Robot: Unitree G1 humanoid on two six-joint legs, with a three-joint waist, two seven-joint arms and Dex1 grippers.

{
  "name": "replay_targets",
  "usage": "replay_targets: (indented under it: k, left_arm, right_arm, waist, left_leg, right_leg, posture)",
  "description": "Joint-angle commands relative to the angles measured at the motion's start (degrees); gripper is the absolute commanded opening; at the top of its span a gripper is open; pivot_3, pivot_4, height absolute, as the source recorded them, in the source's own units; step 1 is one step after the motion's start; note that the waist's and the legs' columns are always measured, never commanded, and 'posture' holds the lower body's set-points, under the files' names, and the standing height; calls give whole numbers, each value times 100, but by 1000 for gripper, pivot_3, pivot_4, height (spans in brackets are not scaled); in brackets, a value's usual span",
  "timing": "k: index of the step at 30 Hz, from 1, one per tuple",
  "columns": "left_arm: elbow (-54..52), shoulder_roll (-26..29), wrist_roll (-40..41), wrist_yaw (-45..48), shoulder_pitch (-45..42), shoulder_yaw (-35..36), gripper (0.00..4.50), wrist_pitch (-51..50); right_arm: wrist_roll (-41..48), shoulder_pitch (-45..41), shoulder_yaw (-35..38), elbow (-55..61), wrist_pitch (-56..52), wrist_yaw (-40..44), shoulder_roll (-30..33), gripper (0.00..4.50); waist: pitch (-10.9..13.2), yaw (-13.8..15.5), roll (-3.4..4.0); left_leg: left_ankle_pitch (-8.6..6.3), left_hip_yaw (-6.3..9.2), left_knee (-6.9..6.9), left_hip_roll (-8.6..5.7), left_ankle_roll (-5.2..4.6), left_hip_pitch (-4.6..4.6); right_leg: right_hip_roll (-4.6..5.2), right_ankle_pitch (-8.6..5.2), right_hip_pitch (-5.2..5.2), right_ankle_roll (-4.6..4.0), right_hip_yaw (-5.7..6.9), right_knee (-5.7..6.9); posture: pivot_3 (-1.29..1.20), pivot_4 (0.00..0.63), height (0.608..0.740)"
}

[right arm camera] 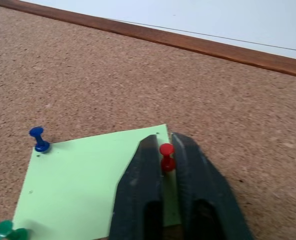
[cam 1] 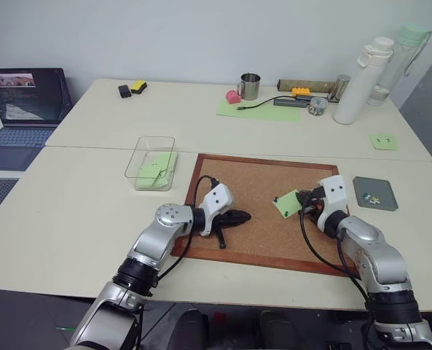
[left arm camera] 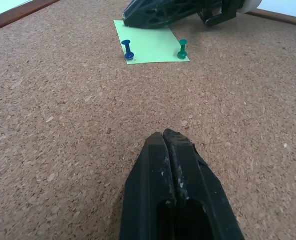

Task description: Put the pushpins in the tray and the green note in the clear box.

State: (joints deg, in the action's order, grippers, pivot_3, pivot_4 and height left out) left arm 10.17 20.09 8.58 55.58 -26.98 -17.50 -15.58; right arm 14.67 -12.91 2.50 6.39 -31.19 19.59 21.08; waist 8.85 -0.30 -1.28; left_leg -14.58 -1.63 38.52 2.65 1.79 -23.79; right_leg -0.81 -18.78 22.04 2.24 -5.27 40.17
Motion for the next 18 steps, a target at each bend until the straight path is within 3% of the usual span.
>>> replay_targets:
  k: [1, 18]
  left_arm:
    - [62, -14, -85, -72, -63, 11, 0, -41]
    - [-62, 137, -165, -18, 32, -133, 0, -484]
  right_arm:
    - [45, -62, 226, 141, 172, -56, -63, 9]
    - [688, 271, 711, 1281, -103, 247, 29, 9]
  waist:
    - [0, 0, 0]
    - [0, -30, 4]
  left_leg:
    - [0, 0, 0, 0, 0, 0]
    - [0, 1, -3, -1, 0, 1]
  right_leg:
    - [0, 0, 0, 0, -1, 0]
    - [-3, 0, -1, 0, 0, -2]
  posture:
    - [0, 150, 740]
    - [0, 150, 740]
